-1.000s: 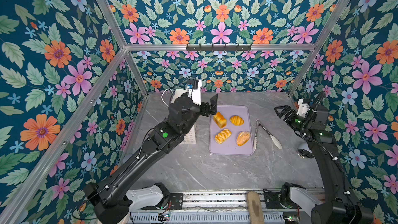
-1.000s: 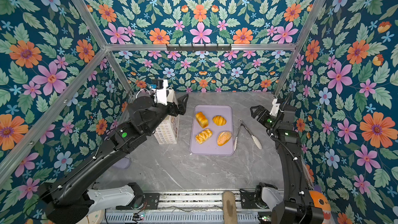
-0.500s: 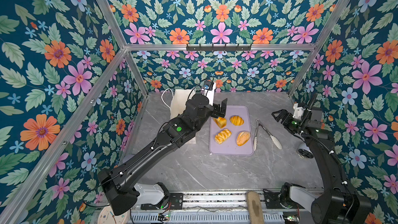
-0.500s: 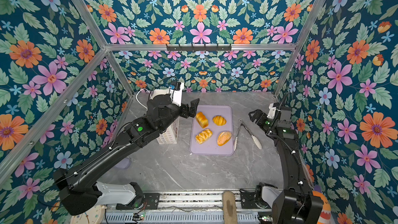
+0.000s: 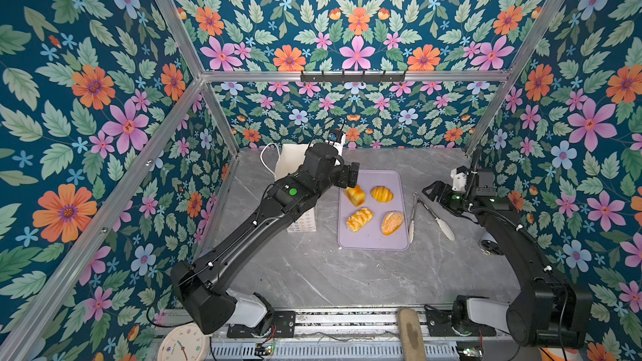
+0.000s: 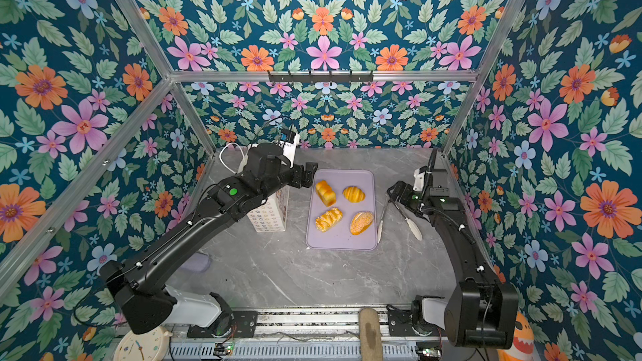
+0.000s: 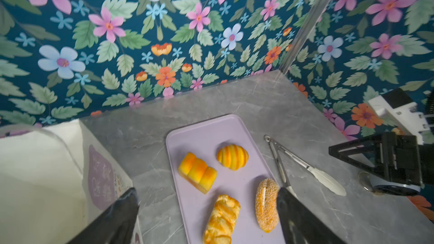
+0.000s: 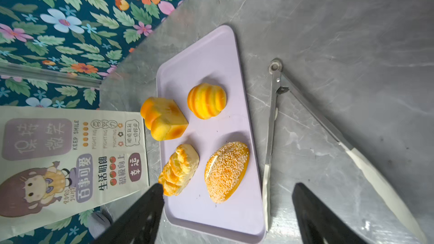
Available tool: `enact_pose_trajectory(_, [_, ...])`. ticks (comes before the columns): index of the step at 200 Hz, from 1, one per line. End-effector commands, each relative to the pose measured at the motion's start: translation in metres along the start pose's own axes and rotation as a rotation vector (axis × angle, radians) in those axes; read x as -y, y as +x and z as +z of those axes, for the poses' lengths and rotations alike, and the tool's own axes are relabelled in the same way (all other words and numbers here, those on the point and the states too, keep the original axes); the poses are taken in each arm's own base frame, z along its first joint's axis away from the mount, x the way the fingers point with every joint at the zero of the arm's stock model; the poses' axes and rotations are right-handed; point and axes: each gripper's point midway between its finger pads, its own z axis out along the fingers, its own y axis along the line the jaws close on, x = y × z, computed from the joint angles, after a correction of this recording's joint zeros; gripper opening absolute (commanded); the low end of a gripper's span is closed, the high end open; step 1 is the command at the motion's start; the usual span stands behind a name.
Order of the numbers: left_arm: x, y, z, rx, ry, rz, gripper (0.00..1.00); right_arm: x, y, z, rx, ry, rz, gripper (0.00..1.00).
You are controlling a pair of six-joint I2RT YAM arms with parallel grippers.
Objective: Pack bread into a paper bag
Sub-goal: Pick up the pair of food tongs from the middle-right of the table.
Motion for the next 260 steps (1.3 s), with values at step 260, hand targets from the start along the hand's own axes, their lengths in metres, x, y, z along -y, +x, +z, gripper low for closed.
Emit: enact_pose_trajectory(260, [0.018,0.041,0.031,-0.187,0.152,-0.060,0.83,0.135,0.010,0.097,-0.355,0.532,-0.089,0.57])
